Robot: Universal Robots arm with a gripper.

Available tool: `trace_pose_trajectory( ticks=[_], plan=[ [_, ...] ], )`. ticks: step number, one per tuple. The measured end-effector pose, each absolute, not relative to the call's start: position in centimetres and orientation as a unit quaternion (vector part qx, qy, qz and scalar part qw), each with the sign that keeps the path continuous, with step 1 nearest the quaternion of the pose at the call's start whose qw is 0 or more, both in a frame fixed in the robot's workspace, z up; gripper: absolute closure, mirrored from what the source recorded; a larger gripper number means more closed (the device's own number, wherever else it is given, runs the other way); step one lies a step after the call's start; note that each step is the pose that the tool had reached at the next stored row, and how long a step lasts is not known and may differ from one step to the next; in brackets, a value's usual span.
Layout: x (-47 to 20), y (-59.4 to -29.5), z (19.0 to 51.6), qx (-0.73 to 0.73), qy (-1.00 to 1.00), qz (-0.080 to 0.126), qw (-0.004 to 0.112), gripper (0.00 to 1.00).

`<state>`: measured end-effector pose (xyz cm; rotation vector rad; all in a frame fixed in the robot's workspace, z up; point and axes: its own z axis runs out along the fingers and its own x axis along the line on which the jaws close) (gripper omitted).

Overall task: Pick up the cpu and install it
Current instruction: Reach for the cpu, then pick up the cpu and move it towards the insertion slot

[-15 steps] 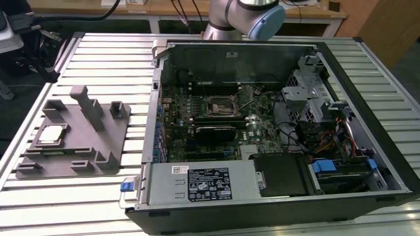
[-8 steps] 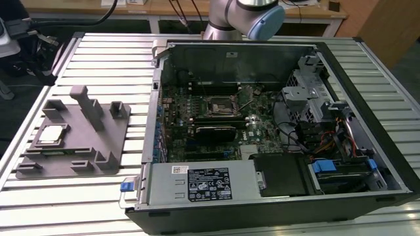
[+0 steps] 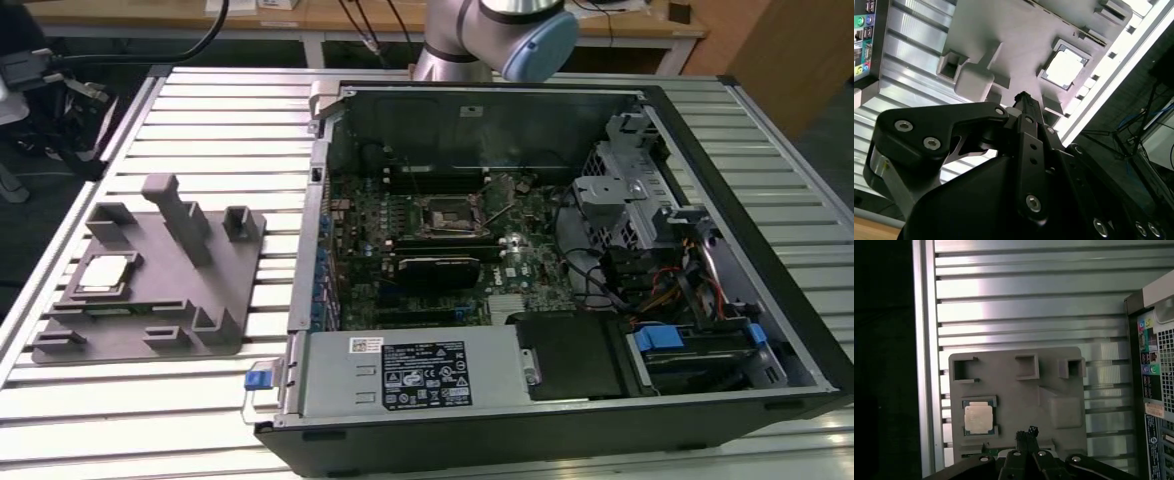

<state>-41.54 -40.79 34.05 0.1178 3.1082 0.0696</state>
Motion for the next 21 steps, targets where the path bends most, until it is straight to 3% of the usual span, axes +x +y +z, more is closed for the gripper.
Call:
trace_pose_trajectory(
  ticks=[21],
  plan=[
    [-43.7, -41.0, 33.0, 0.038, 0.999, 0.022, 0.015, 0.89]
  ],
)
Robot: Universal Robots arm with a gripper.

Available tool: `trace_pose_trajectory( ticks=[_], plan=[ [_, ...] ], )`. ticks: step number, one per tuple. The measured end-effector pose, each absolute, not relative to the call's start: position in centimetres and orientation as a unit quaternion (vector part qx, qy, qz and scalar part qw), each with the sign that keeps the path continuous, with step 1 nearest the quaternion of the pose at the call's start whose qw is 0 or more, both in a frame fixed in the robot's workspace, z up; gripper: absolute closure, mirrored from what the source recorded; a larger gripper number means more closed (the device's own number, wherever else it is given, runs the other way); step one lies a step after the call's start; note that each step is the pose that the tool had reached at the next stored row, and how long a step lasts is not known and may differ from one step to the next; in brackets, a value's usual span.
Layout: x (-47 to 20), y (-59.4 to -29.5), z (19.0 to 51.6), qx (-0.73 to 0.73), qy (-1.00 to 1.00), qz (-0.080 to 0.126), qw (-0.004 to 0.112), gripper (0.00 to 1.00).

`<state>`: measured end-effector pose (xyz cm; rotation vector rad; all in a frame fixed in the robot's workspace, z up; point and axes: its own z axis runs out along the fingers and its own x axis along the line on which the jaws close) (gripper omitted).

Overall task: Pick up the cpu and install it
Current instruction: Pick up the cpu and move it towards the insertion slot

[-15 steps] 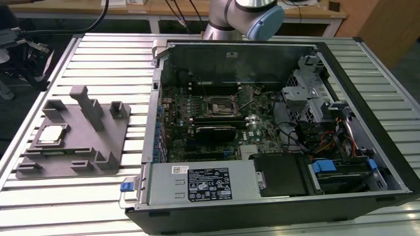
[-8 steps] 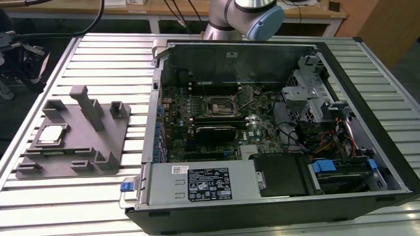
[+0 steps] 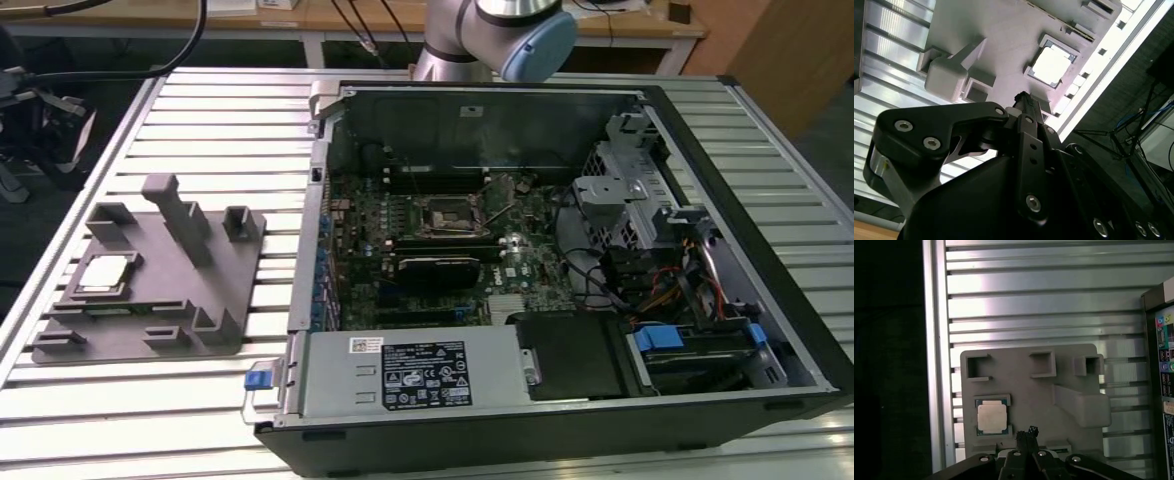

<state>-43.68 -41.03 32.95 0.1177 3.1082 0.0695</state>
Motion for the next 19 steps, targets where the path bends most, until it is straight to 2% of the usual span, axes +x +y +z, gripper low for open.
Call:
trace_pose_trajectory(
  ticks=[19],
  plan=[
    [-44.3, -41.0, 31.7, 0.038, 0.999, 0.022, 0.015, 0.89]
  ],
)
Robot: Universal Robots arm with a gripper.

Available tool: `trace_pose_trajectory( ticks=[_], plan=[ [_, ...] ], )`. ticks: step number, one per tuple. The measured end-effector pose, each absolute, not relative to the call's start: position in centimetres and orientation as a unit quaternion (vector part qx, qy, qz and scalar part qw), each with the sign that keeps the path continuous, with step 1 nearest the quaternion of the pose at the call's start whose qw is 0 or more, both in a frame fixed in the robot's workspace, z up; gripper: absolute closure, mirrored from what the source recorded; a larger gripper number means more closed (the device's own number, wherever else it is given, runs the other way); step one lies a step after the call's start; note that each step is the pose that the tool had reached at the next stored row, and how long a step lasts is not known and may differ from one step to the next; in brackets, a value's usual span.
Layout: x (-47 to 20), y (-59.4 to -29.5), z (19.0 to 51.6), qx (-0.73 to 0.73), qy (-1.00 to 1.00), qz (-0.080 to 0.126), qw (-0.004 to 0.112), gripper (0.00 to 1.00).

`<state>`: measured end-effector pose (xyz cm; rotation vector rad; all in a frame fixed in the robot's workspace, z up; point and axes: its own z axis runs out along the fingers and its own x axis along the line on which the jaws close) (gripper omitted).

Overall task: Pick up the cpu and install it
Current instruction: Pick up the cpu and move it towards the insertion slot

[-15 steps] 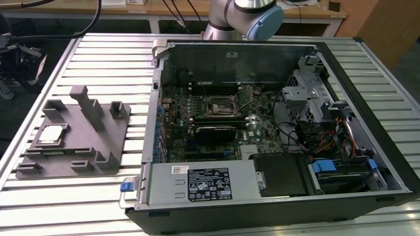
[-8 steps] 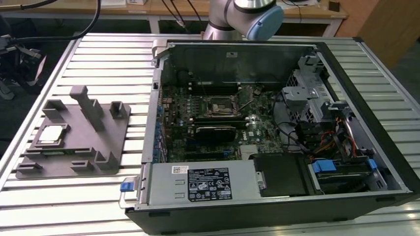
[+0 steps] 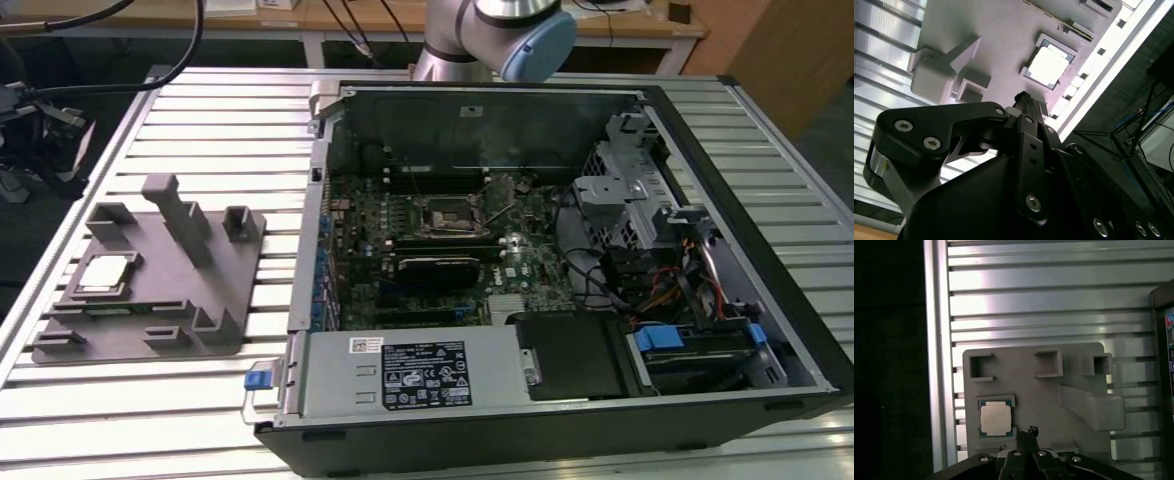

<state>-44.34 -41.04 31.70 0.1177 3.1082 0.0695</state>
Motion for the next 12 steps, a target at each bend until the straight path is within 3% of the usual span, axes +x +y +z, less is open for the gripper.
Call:
trace_pose_trajectory(
  ticks=[12],
  plan=[
    [-45.2, -41.1, 30.0, 0.038, 0.999, 0.022, 0.015, 0.89]
  ],
)
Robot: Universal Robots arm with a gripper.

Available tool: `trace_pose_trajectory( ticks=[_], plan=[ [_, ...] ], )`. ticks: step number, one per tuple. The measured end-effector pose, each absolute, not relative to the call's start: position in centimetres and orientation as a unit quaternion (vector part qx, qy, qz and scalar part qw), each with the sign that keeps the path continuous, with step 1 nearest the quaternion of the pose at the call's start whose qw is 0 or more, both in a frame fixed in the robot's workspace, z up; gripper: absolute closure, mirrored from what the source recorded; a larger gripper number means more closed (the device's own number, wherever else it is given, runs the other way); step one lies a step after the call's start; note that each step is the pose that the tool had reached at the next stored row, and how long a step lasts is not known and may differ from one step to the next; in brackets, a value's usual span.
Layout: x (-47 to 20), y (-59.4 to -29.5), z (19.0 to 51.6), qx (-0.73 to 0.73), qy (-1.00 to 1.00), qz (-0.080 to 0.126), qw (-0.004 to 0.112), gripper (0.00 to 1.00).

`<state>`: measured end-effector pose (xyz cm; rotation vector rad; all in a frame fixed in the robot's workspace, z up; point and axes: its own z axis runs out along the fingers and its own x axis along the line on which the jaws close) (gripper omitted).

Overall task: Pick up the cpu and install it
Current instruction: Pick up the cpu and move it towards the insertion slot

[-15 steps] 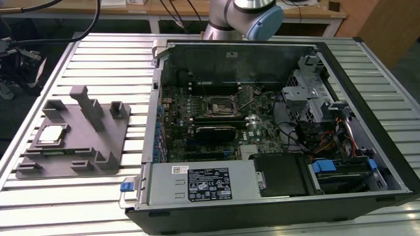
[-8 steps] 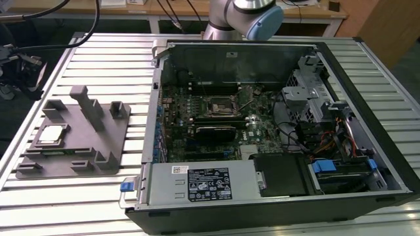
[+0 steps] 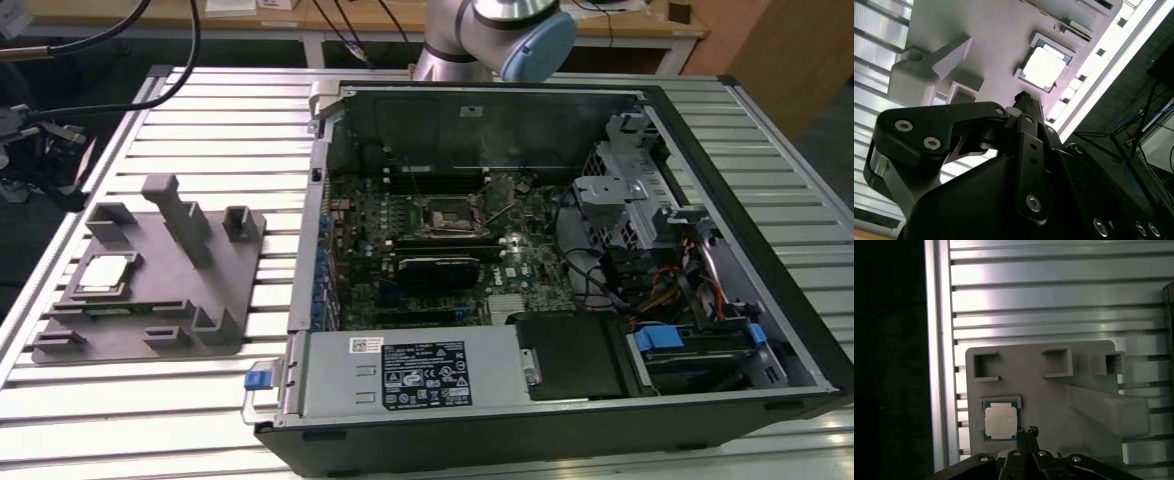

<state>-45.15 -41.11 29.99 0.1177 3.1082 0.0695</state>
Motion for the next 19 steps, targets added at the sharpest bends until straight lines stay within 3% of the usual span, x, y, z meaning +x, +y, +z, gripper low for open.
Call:
trace_pose_trajectory(
  ticks=[19],
  plan=[
    [-45.7, -41.1, 28.1, 0.038, 0.999, 0.022, 0.015, 0.89]
  ],
)
